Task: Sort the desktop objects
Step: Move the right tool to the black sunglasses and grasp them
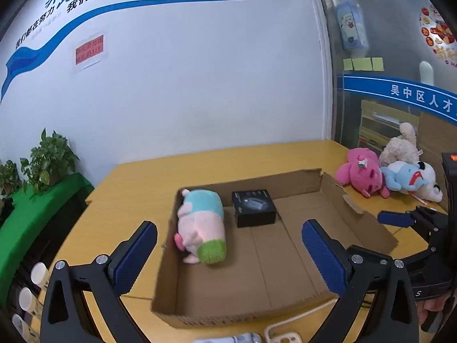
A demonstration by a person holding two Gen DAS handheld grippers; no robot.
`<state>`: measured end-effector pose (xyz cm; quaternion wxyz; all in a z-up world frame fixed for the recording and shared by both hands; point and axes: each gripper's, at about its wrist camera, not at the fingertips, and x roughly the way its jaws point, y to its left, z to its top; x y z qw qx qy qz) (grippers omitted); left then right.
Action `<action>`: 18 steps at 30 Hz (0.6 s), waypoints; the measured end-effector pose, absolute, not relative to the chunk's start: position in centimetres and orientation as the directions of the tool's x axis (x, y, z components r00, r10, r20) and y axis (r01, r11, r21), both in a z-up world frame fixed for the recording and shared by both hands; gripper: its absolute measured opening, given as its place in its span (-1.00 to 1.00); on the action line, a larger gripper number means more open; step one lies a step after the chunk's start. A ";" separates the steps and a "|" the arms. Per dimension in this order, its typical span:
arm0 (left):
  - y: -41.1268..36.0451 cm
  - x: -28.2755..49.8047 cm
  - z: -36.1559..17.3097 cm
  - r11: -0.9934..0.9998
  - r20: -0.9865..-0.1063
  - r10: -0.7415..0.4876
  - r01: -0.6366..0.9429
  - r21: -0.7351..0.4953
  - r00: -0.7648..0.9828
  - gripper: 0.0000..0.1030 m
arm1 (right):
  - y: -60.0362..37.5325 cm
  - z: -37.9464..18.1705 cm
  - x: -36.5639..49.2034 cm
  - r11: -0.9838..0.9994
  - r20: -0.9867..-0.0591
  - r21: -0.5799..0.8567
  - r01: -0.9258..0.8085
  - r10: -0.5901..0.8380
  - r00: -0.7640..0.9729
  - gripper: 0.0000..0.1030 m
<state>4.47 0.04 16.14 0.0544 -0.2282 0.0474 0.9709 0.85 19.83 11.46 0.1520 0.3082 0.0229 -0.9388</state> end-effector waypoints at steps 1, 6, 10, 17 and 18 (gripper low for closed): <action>0.0 4.8 15.7 -0.990 -0.459 0.095 -0.133 0.050 -0.883 0.99 | 19.6 11.5 1.4 -0.953 -0.582 0.035 0.300 -0.264 -0.769 0.73; 0.3 5.8 14.1 -0.991 -0.512 0.108 -0.134 0.014 -0.852 0.99 | 19.3 11.3 2.7 -0.953 -0.587 0.020 0.304 -0.257 -0.768 0.73; 0.5 6.2 13.7 -0.990 -0.523 0.117 -0.142 0.007 -0.844 0.99 | 19.4 11.0 3.3 -0.949 -0.584 0.036 0.314 -0.275 -0.764 0.73; 0.5 5.5 10.3 -0.984 -0.626 0.165 -0.174 -0.046 -0.762 0.99 | 23.7 8.1 5.9 -0.922 -0.606 0.090 0.377 -0.351 -0.714 0.73; 0.5 5.3 9.5 -0.980 -0.645 0.187 -0.185 -0.072 -0.741 0.99 | 24.9 7.5 6.4 -0.923 -0.619 0.088 0.374 -0.345 -0.706 0.73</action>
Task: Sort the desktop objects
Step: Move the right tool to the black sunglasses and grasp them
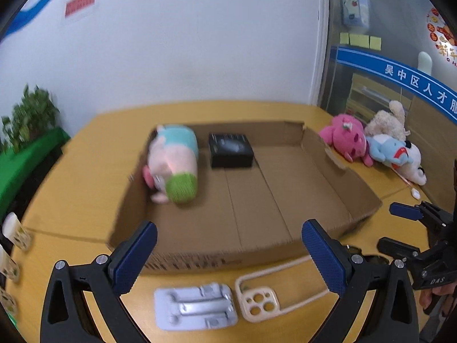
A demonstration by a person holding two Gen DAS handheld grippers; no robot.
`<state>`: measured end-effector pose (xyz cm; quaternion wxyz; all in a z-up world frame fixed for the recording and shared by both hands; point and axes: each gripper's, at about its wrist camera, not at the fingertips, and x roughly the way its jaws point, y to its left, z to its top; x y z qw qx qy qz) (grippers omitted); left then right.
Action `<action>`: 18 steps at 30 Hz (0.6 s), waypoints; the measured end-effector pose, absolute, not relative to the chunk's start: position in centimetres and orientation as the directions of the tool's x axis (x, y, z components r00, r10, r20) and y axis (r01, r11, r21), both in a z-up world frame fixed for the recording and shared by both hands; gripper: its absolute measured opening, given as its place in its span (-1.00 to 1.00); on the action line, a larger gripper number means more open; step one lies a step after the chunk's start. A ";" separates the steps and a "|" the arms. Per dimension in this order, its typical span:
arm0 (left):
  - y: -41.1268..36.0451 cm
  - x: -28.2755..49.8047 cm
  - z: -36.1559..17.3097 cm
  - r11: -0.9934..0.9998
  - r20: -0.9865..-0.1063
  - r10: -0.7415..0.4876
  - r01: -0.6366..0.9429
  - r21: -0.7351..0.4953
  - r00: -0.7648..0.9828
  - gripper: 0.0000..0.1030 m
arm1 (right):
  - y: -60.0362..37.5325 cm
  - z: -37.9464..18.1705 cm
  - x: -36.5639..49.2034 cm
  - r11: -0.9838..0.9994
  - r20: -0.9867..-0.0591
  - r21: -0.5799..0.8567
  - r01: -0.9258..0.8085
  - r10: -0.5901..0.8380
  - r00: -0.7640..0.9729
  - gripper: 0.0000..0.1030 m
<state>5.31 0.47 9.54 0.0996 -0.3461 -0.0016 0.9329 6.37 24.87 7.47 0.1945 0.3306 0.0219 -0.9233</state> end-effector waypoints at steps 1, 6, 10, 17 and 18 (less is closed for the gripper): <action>0.5 5.2 8.7 -0.976 -0.664 0.211 -0.194 -0.101 -0.718 0.99 | 26.1 6.6 6.8 -0.926 -0.638 0.091 0.367 -0.337 -0.692 0.73; 1.3 4.6 5.0 -0.957 -0.737 0.290 -0.203 -0.209 -0.611 0.99 | 30.7 1.7 7.6 -0.931 -0.765 0.089 0.355 -0.292 -0.574 0.73; 2.8 4.7 3.8 -0.944 -0.754 0.328 -0.232 -0.236 -0.570 0.99 | 31.1 -0.9 7.4 -0.927 -0.805 0.081 0.367 -0.278 -0.525 0.72; 4.9 4.7 2.7 -0.916 -0.767 0.395 -0.276 -0.290 -0.505 0.98 | 27.8 -3.0 7.2 -0.893 -0.846 -0.014 0.450 -0.229 -0.481 0.14; 5.3 4.6 2.5 -0.910 -0.768 0.410 -0.281 -0.306 -0.492 0.98 | 27.4 -3.1 7.5 -0.888 -0.847 -0.021 0.459 -0.228 -0.481 0.11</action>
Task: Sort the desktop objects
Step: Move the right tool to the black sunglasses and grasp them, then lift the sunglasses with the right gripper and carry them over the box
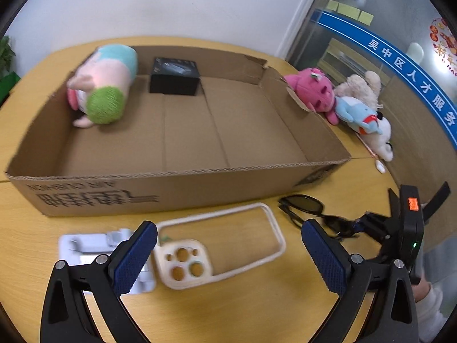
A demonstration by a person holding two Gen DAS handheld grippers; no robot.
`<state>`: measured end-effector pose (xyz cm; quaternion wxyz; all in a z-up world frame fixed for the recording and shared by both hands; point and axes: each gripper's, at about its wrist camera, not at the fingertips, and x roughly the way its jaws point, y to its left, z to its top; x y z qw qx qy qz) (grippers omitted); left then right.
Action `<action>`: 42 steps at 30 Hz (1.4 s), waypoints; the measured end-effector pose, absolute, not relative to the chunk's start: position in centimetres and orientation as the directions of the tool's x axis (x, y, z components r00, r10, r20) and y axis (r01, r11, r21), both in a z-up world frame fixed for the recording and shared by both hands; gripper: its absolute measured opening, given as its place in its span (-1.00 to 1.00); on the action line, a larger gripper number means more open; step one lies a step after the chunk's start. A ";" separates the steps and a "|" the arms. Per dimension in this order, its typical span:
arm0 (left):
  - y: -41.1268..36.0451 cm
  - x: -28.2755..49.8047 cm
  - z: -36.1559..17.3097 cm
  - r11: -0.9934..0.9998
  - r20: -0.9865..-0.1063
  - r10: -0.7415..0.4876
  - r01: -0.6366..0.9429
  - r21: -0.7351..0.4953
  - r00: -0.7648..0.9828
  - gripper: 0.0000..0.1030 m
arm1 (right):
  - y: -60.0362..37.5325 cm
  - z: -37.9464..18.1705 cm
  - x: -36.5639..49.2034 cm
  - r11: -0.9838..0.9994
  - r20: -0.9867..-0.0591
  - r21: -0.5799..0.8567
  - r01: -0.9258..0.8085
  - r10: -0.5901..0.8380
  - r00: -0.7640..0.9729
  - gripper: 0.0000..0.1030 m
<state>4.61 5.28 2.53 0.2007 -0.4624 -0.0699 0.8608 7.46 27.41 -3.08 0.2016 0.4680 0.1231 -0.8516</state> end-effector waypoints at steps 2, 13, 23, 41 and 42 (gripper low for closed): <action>6.0 4.5 2.2 -0.896 -0.769 0.437 -0.296 -0.330 -0.467 0.96 | 26.9 -3.0 7.9 -0.891 -0.849 -0.016 0.453 -0.227 -0.477 -0.07; 12.9 2.5 -0.1 -0.804 -0.776 0.565 -0.399 -0.441 -0.281 0.90 | 26.0 -2.8 10.5 -0.974 -0.837 0.028 0.227 -0.147 -0.527 -0.46; 18.5 0.7 -3.0 -0.776 -0.804 0.573 -0.421 -0.470 -0.159 0.29 | 26.0 -2.8 11.8 -0.988 -0.799 0.089 0.123 -0.145 -0.584 -0.46; 16.2 -0.9 6.5 -0.756 -0.715 0.624 -0.478 -0.448 -0.317 -0.27 | 23.3 4.2 11.4 -0.987 -0.661 -0.047 0.156 -0.087 -0.745 -0.51; 16.1 -1.4 7.7 -0.756 -0.707 0.624 -0.485 -0.439 -0.333 -0.27 | 23.0 5.3 10.9 -0.985 -0.637 -0.068 0.158 -0.079 -0.767 -0.51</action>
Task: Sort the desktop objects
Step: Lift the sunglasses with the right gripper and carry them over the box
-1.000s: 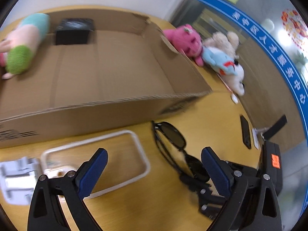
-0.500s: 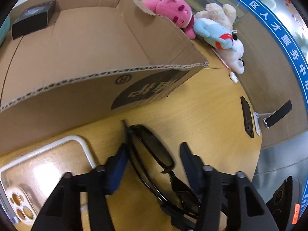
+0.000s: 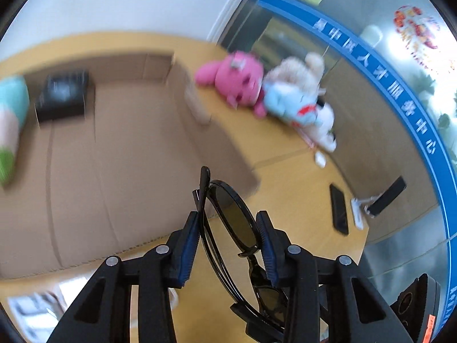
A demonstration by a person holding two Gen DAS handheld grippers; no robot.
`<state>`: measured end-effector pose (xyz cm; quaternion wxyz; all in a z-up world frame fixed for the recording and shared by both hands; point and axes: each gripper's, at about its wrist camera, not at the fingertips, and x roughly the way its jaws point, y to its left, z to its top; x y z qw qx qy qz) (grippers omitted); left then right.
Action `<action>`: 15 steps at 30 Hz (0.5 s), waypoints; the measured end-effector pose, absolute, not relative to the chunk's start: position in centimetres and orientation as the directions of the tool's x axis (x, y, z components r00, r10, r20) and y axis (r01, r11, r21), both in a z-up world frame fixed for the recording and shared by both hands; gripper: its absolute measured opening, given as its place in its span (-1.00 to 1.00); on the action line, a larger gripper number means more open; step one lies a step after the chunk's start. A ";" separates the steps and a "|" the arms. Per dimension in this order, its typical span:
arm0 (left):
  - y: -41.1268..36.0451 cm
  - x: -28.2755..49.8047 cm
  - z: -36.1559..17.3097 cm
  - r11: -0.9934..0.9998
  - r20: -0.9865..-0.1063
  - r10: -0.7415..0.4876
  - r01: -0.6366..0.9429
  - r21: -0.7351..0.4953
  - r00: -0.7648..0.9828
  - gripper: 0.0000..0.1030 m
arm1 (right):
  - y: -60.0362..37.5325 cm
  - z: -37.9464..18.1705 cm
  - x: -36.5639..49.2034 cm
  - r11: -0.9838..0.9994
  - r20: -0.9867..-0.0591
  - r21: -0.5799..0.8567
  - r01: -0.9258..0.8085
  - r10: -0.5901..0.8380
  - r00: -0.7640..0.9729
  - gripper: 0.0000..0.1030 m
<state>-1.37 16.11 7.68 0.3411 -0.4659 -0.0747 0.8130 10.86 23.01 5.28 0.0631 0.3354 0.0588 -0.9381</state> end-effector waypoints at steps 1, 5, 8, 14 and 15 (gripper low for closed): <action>15.9 -2.0 8.9 -0.756 -0.698 0.625 -0.490 -0.433 -0.348 -0.27 | 22.8 6.0 10.4 -0.984 -0.620 -0.077 0.159 -0.077 -0.781 -0.51; 15.3 -5.5 14.1 -0.757 -0.661 0.630 -0.514 -0.403 -0.408 -0.28 | 22.3 10.1 7.2 -0.982 -0.536 -0.112 0.152 -0.069 -0.841 -0.51; 15.2 -8.9 17.3 -0.763 -0.642 0.626 -0.518 -0.386 -0.442 -0.28 | 22.3 12.8 4.2 -0.982 -0.496 -0.113 0.148 -0.074 -0.865 -0.51; 15.4 -16.2 20.8 -0.785 -0.635 0.600 -0.511 -0.350 -0.487 -0.28 | 22.6 16.8 -3.1 -0.981 -0.474 -0.109 0.160 -0.090 -0.876 -0.51; 15.4 -17.7 20.9 -0.788 -0.638 0.596 -0.505 -0.352 -0.487 -0.28 | 22.6 17.1 -3.8 -0.981 -0.479 -0.104 0.165 -0.096 -0.872 -0.51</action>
